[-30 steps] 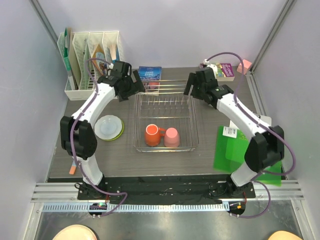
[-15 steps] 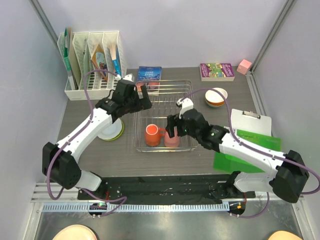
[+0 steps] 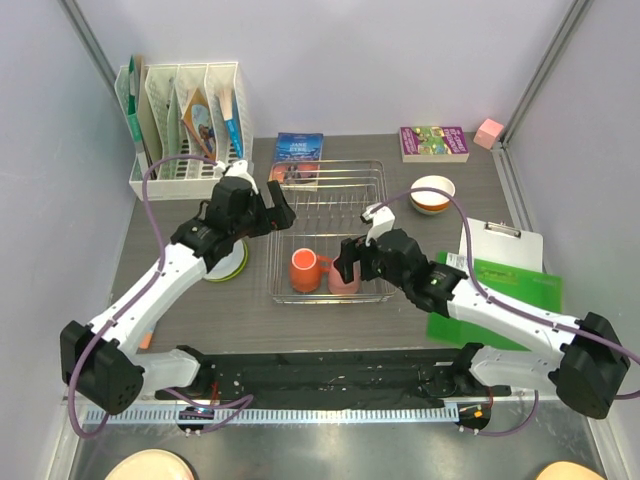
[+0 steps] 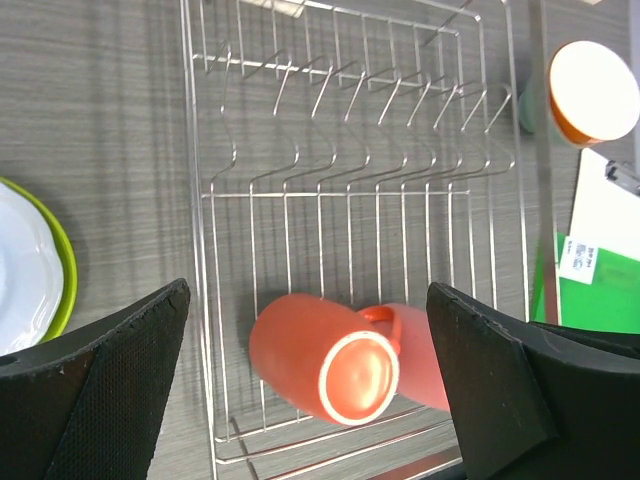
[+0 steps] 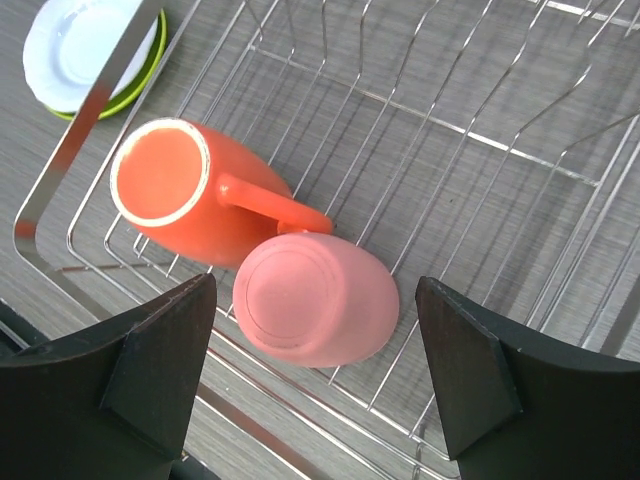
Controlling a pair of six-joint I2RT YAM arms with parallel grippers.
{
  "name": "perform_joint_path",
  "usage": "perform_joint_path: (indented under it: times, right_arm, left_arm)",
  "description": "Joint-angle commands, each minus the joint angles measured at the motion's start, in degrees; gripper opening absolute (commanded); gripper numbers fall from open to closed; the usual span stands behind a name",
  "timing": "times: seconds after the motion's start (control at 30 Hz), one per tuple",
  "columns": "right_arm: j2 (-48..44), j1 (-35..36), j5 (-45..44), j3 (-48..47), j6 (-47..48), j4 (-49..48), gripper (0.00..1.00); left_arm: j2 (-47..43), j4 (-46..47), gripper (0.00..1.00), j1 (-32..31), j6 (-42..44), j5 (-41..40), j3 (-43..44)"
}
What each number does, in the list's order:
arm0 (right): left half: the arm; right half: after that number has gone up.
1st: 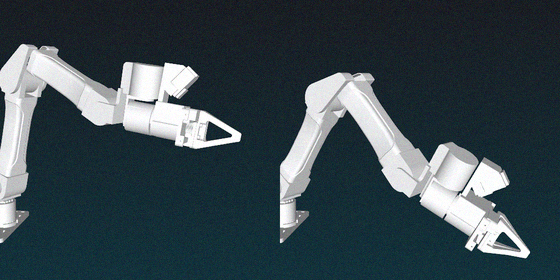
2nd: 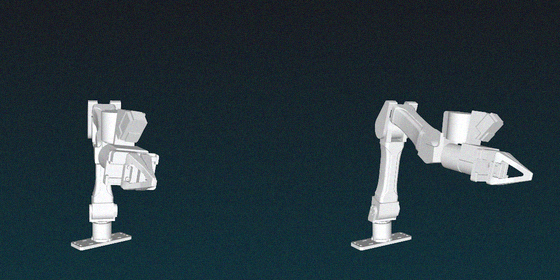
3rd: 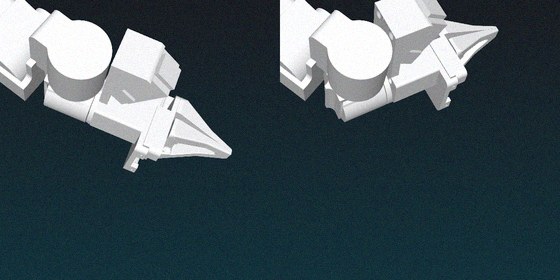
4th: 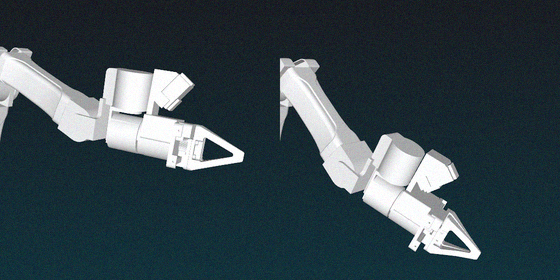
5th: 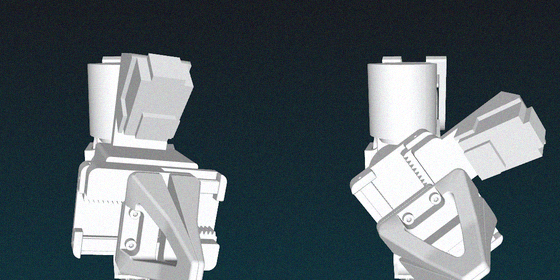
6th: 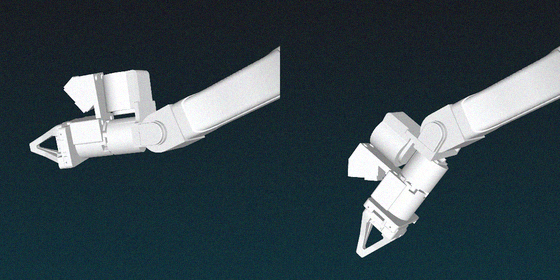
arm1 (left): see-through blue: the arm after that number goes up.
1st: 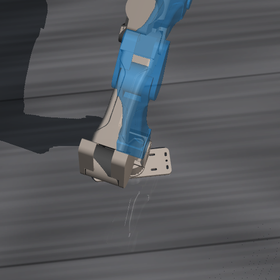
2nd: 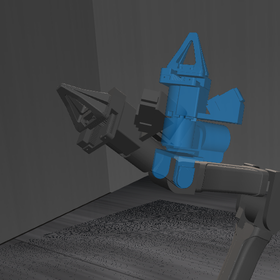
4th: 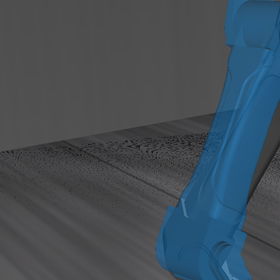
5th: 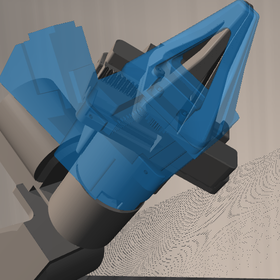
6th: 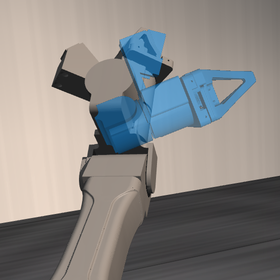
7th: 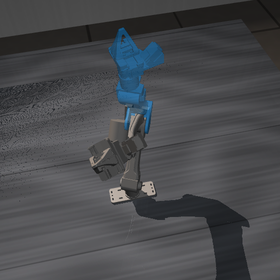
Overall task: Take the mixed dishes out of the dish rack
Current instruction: Pick up the cup from the dish rack.
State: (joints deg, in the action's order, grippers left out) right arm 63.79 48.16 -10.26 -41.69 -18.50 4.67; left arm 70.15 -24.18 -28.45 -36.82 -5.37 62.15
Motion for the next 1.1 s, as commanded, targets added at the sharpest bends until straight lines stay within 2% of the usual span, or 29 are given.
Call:
perform_joint_path:
  times: [0.0, 0.37, 0.47, 0.5, 0.67, 0.7, 0.8, 1.0, 1.07]
  right_arm:
    - [1.2, 0.3, 2.9, 1.2, -1.3, -4.1, 0.86]
    - [7.7, 0.4, 2.5, 2.3, -0.9, -7.0, 0.84]
    - [8.7, 0.4, 2.7, 1.4, -0.7, -7.1, 0.75]
    - [9.6, 0.4, 2.6, 1.0, -0.7, -6.0, 0.66]
    - [8.7, 0.4, 1.6, 0.7, -1.2, -3.5, 0.44]
    - [7.9, 0.4, 1.5, 0.7, -1.4, -3.4, 0.35]
    - [4.1, 0.4, 0.5, 0.1, -1.8, -1.3, 0.21]
    - [-4.4, 0.4, -1.4, -6.7, -1.1, 6.8, 0.02]
    - [-7.4, 0.4, -2.5, -8.9, -1.0, 7.9, 0.01]
  left_arm:
    - [-0.9, 2.6, 1.00, 0.1, 0.8, -0.7, -1.0]
    - [1.6, 2.8, 1.00, 0.0, -1.1, 2.6, -1.9]
    - [1.9, 2.7, 1.00, 0.1, -1.3, 3.3, -2.0]
    - [1.8, 2.7, 1.00, 0.1, -1.3, 3.3, -1.9]
    - [1.8, 2.3, 1.00, 0.1, -1.1, 3.3, -1.9]
    - [1.7, 2.3, 1.00, 0.1, -1.0, 3.2, -2.0]
    - [1.7, 2.2, 1.00, 0.1, -1.0, 3.2, -2.0]
    - [1.7, 2.0, 1.00, 0.1, -1.1, 2.1, -1.8]
    - [1.5, 1.9, 1.00, 0.0, -1.4, 1.9, -1.8]
